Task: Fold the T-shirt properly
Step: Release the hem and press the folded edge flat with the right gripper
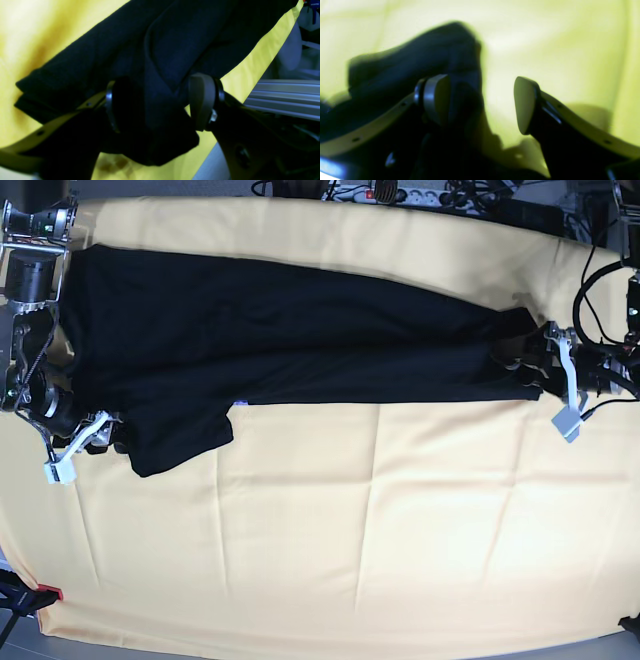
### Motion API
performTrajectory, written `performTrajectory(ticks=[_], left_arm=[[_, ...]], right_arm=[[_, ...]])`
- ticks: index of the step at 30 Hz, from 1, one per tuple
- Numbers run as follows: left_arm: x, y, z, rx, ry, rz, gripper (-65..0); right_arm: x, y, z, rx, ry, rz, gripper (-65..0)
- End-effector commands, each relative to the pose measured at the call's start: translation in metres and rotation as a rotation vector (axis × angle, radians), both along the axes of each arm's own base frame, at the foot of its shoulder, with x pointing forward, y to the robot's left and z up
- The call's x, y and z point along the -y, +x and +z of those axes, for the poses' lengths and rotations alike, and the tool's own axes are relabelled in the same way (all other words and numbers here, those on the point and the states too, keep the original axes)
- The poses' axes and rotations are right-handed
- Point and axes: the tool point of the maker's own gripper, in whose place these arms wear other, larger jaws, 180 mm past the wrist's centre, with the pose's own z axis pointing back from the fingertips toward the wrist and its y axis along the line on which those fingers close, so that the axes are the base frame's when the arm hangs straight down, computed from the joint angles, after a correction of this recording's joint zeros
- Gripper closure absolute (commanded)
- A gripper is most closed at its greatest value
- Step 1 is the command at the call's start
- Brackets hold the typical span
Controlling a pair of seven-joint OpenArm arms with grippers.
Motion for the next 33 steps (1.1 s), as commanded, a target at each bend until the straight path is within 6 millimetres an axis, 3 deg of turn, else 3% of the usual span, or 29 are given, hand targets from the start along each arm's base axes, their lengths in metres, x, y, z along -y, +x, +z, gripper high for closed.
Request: performTrajectory(ticks=[1, 10, 12, 14, 16, 17, 21, 25, 33], left_arm=[[-0.004, 0.008, 0.014, 0.04, -0.003, 0.002, -38.8], [-0.004, 0.008, 0.014, 0.04, -0.003, 0.002, -38.8], [-0.004, 0.008, 0.014, 0.04, -0.004, 0.002, -38.8], [-0.004, 0.008, 0.014, 0.04, -0.004, 0.002, -38.8], [-0.004, 0.008, 0.014, 0.04, -0.004, 0.002, -38.8], [-0.004, 0.008, 0.014, 0.04, -0.004, 0.002, -38.8], [-0.004, 0.008, 0.014, 0.04, -0.003, 0.002, -38.8], [-0.004, 0.008, 0.014, 0.041, -0.004, 0.001, -38.8], [-0.004, 0.007, 0.015, 0.058, -0.001, -0.018, -38.8]], right_arm=[[0.004, 0.012, 0.013, 0.026, -0.013, -0.002, -41.8], [-0.034, 0.003, 0.001, -0.024, 0.08, 0.089, -41.8], [-0.04, 0.004, 0.001, -0.02, 0.093, 0.092, -38.9], [-0.042, 0.008, 0.004, -0.003, 0.099, 0.089, -27.0], [-0.04, 0.016, 0.013, 0.026, 0.1, 0.085, -6.1], [-0.04, 0.019, 0.018, 0.037, 0.097, 0.087, 0.0], [-0.041, 0.03, 0.041, 0.087, 0.088, 0.107, 0.0], [-0.059, 0.022, 0.07, 0.107, 0.117, 0.198, 0.0], [-0.107, -0.045, 0.094, 0.132, 0.087, 0.425, 0.0]])
